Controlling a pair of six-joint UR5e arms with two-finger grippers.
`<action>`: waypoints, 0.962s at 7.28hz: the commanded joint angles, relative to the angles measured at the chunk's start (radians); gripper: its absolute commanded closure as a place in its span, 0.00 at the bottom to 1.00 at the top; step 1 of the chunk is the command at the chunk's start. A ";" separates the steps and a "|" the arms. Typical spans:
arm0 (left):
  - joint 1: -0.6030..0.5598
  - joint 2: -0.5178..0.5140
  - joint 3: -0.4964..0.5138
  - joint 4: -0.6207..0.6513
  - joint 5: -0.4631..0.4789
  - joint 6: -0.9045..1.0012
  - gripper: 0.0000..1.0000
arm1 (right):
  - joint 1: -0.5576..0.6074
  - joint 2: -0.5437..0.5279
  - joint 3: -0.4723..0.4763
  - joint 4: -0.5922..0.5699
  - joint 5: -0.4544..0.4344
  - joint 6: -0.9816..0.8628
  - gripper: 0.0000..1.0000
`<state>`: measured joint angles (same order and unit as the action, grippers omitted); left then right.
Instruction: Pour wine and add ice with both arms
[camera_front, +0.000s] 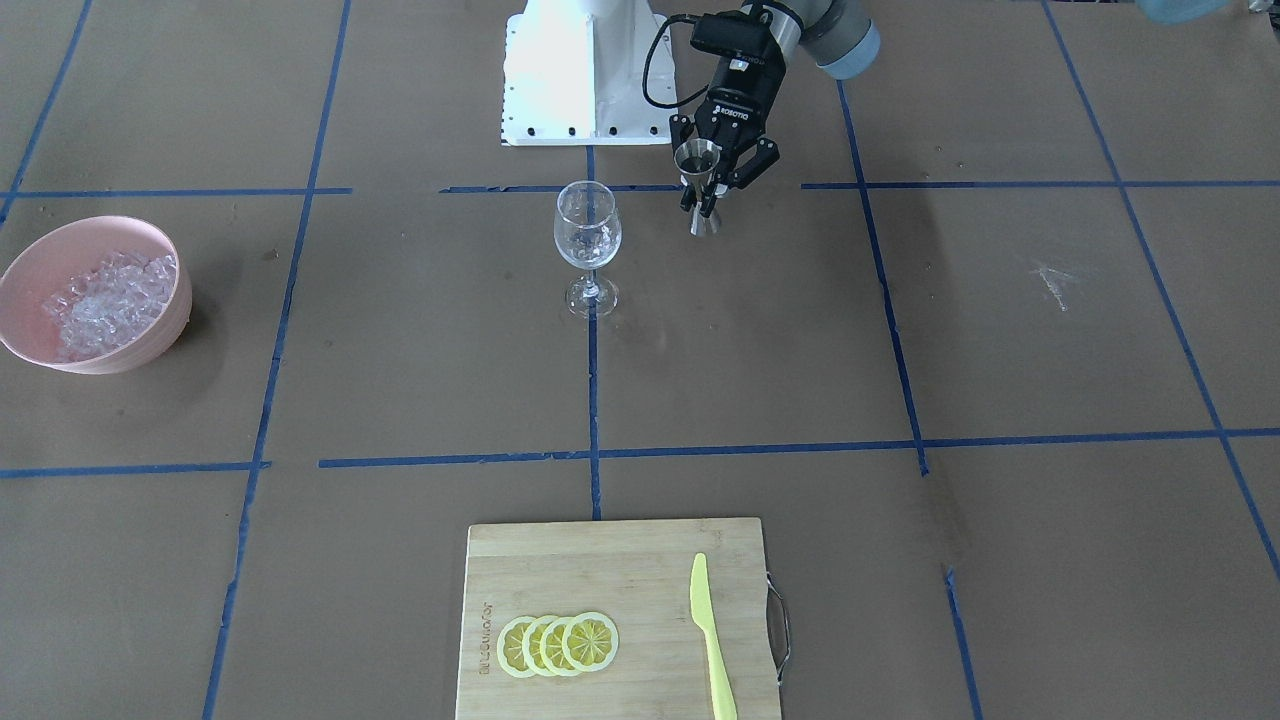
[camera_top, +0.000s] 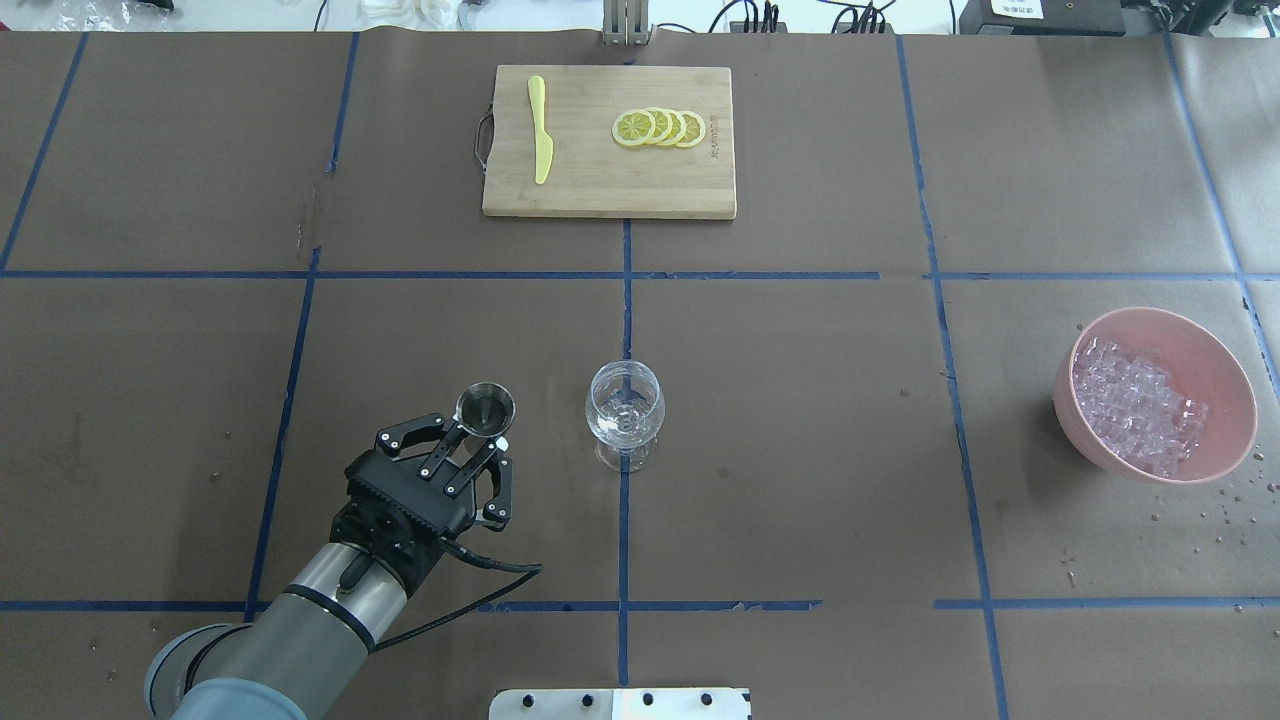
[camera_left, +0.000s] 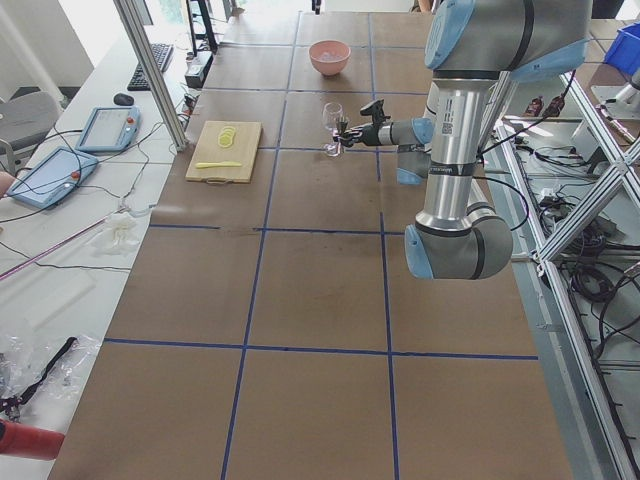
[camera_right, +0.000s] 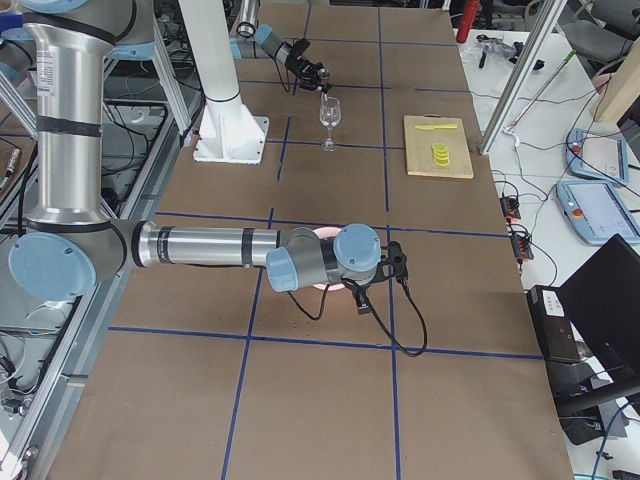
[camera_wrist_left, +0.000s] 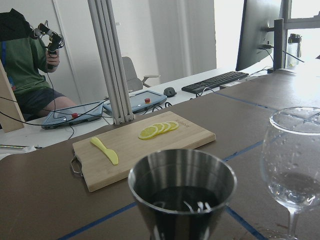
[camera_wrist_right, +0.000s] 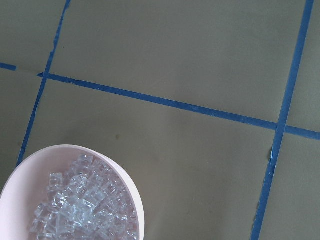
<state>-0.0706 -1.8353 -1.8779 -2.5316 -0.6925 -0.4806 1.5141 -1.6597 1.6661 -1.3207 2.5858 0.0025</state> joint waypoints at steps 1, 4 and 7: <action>-0.043 -0.076 -0.027 0.164 -0.048 0.083 1.00 | 0.000 0.001 0.001 0.000 0.000 0.001 0.00; -0.052 -0.125 -0.030 0.263 -0.056 0.213 1.00 | 0.000 0.003 0.004 0.000 0.000 0.001 0.00; -0.058 -0.179 -0.041 0.393 -0.056 0.284 1.00 | 0.000 0.003 0.006 0.000 0.000 0.002 0.00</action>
<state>-0.1236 -1.9895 -1.9128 -2.1924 -0.7482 -0.2313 1.5140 -1.6568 1.6708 -1.3207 2.5859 0.0035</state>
